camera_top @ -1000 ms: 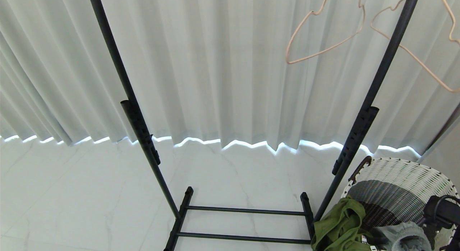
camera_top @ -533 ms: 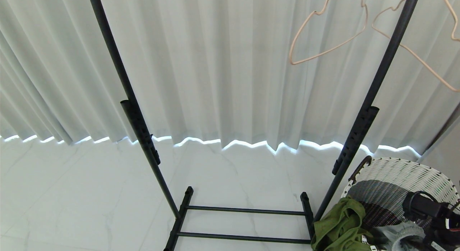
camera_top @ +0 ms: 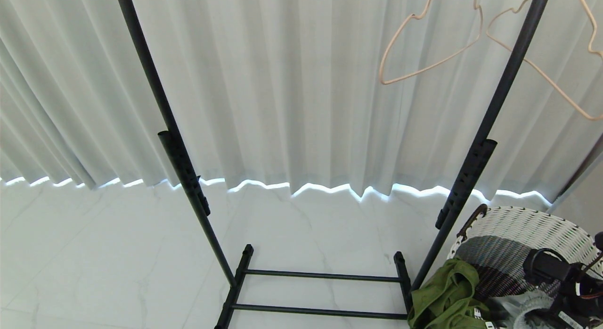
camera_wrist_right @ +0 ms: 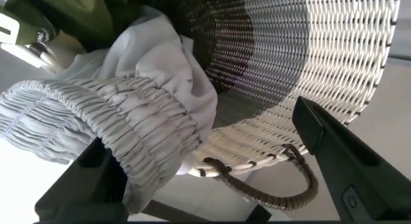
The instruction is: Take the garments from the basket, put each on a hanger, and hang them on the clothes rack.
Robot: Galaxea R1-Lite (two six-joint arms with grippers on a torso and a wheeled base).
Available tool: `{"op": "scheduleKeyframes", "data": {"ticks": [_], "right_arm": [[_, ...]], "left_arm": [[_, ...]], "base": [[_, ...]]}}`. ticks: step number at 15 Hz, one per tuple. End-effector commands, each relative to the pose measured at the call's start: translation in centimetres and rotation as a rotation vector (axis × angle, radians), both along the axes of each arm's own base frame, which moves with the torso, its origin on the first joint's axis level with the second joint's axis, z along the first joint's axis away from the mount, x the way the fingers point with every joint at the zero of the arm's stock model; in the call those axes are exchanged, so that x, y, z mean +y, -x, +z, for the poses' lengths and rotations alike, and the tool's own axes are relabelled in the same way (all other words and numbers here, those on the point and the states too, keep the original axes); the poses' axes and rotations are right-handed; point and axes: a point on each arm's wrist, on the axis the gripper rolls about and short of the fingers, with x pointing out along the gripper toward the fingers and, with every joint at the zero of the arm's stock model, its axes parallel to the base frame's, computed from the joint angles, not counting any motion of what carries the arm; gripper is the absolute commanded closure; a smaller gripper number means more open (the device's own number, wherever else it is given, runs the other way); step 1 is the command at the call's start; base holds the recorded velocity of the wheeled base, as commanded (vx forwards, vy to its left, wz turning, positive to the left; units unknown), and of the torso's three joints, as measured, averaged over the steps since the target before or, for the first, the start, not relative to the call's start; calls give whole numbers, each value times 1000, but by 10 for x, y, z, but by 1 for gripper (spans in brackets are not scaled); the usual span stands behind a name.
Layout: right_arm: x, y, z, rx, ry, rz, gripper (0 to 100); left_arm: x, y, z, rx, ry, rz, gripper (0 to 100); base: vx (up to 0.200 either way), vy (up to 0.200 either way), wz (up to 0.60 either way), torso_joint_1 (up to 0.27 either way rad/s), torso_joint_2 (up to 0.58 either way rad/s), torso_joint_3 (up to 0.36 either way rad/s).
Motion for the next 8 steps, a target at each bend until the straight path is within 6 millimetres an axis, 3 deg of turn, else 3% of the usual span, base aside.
{"op": "scheduleKeyframes", "data": {"ticks": [1,4,8], "right_arm": [[0,1,4,-18,4,-1,100],[2,10,14,-64,15,-7,100],[3,50,37,-168,54,-66,100]], "left_arm": [[0,0,0,0,0,1,0],[0,0,0,0,0,1,0],[0,0,0,0,0,1,0]], "base": [[0,0,0,0,0,0],[0,0,0,0,0,0],[0,0,0,0,0,0]]}}
